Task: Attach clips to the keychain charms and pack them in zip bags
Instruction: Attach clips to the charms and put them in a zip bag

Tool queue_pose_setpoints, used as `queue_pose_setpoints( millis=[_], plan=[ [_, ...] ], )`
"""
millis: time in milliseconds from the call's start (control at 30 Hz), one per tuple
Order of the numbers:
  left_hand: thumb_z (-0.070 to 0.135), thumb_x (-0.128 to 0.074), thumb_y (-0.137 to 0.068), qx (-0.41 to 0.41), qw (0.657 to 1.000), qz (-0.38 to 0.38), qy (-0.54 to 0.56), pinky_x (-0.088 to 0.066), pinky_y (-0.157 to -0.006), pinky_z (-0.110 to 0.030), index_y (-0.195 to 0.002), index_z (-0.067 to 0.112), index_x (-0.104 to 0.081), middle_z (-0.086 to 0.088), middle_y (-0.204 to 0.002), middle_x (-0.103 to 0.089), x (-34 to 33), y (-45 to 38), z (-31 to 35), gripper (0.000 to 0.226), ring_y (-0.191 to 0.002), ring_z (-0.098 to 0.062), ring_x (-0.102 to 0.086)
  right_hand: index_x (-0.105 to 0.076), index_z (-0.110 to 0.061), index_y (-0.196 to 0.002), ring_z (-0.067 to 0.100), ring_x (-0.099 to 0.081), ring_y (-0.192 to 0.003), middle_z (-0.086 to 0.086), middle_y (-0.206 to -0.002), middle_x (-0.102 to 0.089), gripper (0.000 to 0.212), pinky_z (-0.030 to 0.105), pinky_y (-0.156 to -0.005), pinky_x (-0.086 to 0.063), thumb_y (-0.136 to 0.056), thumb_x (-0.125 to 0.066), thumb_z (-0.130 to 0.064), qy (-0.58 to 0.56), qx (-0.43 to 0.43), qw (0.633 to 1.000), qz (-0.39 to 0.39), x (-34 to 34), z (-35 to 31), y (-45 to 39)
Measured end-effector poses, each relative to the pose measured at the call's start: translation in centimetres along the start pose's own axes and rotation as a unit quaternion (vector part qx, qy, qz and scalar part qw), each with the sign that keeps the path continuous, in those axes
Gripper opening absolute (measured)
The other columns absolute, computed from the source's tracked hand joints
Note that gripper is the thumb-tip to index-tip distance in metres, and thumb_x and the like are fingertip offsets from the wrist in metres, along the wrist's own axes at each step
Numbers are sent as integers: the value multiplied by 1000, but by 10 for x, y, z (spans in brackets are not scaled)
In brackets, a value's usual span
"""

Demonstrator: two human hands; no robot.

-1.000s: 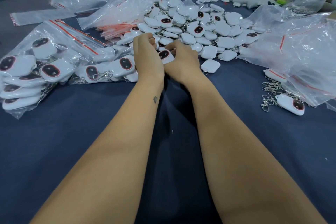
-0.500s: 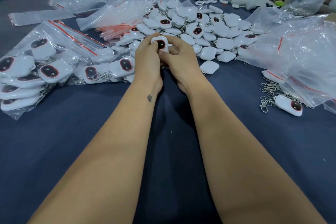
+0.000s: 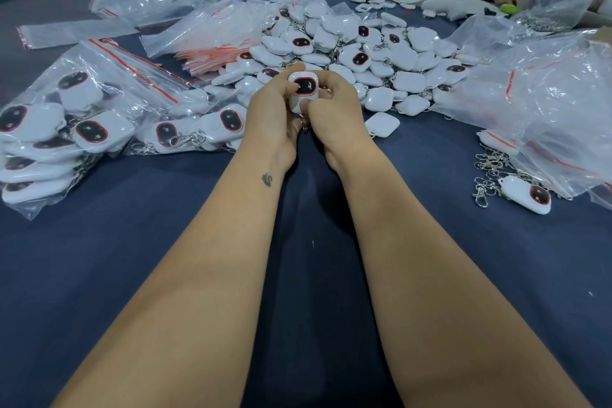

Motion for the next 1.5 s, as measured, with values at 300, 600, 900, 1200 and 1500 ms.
queue_pose_setpoints(
  millis=[300,600,900,1200,1500],
  plan=[
    [-5,-36,-94,-19,999,-8,-35,-48,-51,-17,-112,18,-64,3,-76,-71,0,-4,-1,41,-60,-8,-64,-67,-4,-107,21,-60,-84,12,-90,-68,29,31,-70,-46,-84,-51,5,-31,-18,999,12,0,1,-2],
    [-6,-31,-98,-28,997,-10,-72,-49,-60,-21,-125,13,-58,-4,-96,-68,-2,-4,-2,44,-74,-13,-64,-66,-9,-109,20,-59,-93,18,-114,-68,23,32,-77,-45,-93,-51,-2,9,-5,1000,19,0,3,-2],
    [-7,-31,-99,-36,995,-10,-91,-52,-64,-21,-117,16,-59,-7,-98,-67,-2,-5,-3,41,-79,-15,-64,-62,-15,-100,23,-59,-91,15,-103,-66,22,44,-90,-51,-94,-49,1,10,-1,1000,18,-1,2,-1],
    [-1,-38,-97,-22,997,2,-70,-47,-54,-17,-120,12,-62,-1,-84,-68,-1,-4,-2,36,-66,-9,-64,-65,-12,-105,16,-63,-84,11,-97,-67,24,32,-75,-50,-92,-47,0,-7,-3,1000,18,-2,3,-1],
    [-2,-37,-101,-29,997,17,-64,-49,-60,-21,-115,13,-60,-6,-91,-66,1,0,0,32,-74,-16,-63,-65,-6,-109,17,-62,-82,11,-96,-68,25,30,-75,-51,-91,-51,0,-4,-4,1000,15,-3,3,0]
  ],
)
Point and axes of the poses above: each hand's wrist, its own y-axis away from the middle knuckle, its own x-axis out of the back of the hand, z = x × y, the point moved 5 cm from there along -y, towards the middle knuckle
